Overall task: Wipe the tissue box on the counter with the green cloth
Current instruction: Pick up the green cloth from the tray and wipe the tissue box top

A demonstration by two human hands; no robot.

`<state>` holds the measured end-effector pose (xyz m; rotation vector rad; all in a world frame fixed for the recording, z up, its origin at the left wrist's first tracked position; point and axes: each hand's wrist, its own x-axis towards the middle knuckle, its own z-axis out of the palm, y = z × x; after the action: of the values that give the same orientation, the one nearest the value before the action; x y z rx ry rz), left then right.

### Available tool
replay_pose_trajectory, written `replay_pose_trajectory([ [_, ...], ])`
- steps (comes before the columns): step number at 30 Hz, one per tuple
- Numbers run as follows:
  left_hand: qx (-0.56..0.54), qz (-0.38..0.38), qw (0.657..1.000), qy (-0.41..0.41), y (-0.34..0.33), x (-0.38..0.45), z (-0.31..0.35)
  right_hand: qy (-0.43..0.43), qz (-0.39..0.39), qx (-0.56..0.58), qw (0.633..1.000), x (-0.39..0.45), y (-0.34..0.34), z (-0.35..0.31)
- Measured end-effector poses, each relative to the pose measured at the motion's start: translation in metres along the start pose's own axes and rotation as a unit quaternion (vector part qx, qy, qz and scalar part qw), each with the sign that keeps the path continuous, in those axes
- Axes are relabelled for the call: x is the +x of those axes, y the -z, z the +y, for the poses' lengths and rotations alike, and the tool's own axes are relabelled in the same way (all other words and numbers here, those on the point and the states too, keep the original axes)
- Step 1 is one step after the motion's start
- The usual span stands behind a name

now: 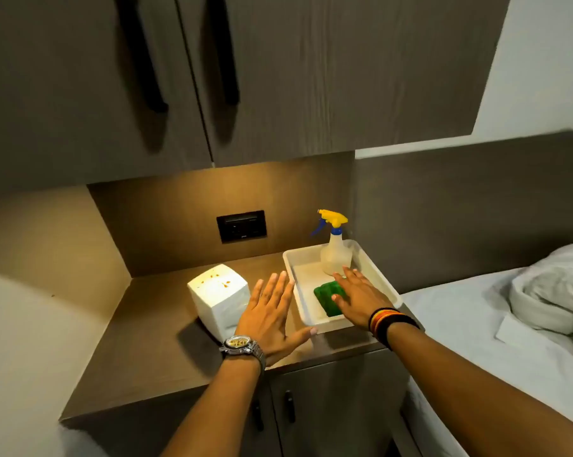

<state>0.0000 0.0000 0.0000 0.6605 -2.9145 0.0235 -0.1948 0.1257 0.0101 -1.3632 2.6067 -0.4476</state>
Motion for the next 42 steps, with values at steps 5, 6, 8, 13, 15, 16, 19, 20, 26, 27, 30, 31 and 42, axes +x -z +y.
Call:
replay_pose_trajectory([
  [5,-0.034,-0.077,0.996,-0.001,-0.042,0.045,0.003,-0.020,-0.088,-0.024,0.996,0.060,-0.025,0.017],
  [6,-0.042,-0.092,0.995,-0.001,-0.048,0.052,0.004,-0.028,-0.095,-0.032,0.995,0.069,-0.028,0.017],
  [8,-0.057,-0.108,0.993,0.000,-0.058,0.062,0.002,-0.036,-0.113,-0.051,0.992,0.082,-0.033,0.016],
  [13,-0.083,-0.124,0.989,0.003,-0.076,0.068,0.004,-0.061,-0.154,-0.069,0.984,0.088,-0.053,0.014],
  [15,-0.086,-0.126,0.988,0.003,-0.078,0.068,0.003,-0.076,-0.148,-0.061,0.984,0.089,-0.057,0.011],
  [16,-0.084,-0.131,0.988,-0.001,-0.076,0.068,0.002,-0.083,-0.148,-0.060,0.984,0.088,-0.057,0.009],
  [19,-0.056,-0.127,0.990,-0.019,-0.062,0.067,-0.001,-0.097,-0.126,-0.076,0.984,0.089,-0.057,0.003],
  [20,-0.051,-0.111,0.992,-0.025,-0.055,0.066,-0.001,-0.097,-0.107,-0.083,0.986,0.088,-0.056,0.002],
  [26,-0.029,0.066,0.997,-0.018,0.007,0.034,-0.030,-0.090,0.030,0.007,0.995,0.074,-0.035,-0.020],
  [27,-0.011,0.091,0.996,-0.009,0.018,0.026,-0.041,-0.070,0.042,0.027,0.996,0.073,-0.027,-0.036],
  [30,0.001,0.156,0.987,0.046,0.037,0.001,-0.072,0.017,0.077,0.085,0.993,0.075,0.002,-0.094],
  [31,-0.013,0.171,0.983,0.071,0.039,-0.009,-0.082,0.045,0.092,0.102,0.989,0.076,0.012,-0.115],
  [42,-0.168,0.085,0.939,0.288,-0.026,-0.062,-0.134,0.272,0.013,0.067,0.960,0.060,-0.022,-0.218],
])
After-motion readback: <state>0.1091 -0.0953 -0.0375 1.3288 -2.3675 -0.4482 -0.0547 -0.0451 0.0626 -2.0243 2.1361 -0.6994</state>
